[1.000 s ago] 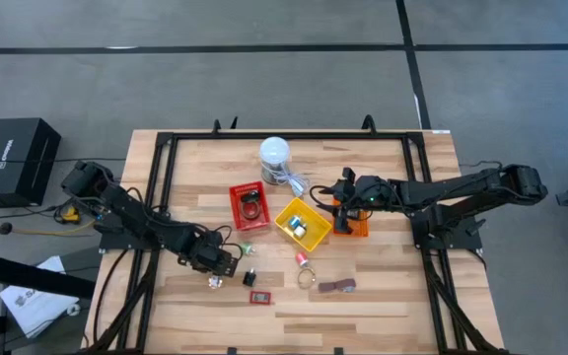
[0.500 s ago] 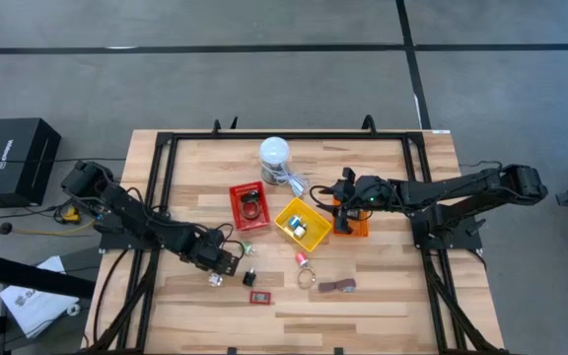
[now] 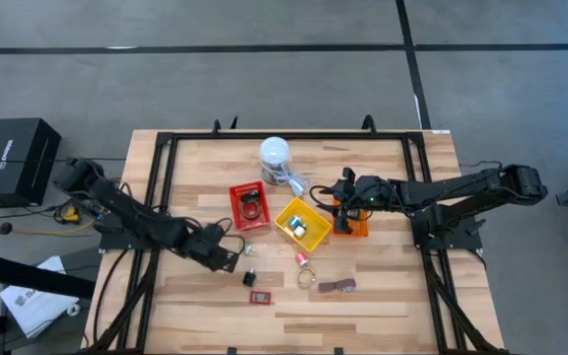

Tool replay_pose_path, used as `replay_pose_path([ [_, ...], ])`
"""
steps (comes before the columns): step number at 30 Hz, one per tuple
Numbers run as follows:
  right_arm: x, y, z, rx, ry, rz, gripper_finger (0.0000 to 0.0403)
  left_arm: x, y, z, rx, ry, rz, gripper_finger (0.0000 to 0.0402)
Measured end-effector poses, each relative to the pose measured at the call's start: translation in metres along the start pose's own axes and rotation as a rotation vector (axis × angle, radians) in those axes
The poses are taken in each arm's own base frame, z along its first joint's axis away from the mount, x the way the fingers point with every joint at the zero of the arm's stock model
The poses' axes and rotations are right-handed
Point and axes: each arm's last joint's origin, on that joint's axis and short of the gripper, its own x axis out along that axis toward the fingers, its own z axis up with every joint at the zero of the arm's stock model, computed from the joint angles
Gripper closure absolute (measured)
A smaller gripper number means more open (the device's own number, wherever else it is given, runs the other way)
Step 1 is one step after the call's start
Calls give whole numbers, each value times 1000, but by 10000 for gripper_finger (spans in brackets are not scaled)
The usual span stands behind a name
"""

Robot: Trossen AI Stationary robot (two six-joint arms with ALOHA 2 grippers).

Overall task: Pick & Place Office items
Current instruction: Put the white watch into the red basket

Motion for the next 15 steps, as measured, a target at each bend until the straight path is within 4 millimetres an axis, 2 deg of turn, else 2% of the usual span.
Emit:
replay_pose_path([
  [5,0,0,0,0,0,0,210,-21,-3,12,65,-211,-101,330],
  [10,0,0,0,0,-1,0,210,-37,-4,30,157,-456,-132,333],
  [15,0,0,0,1,-4,0,210,-43,-5,51,200,-561,-116,361],
])
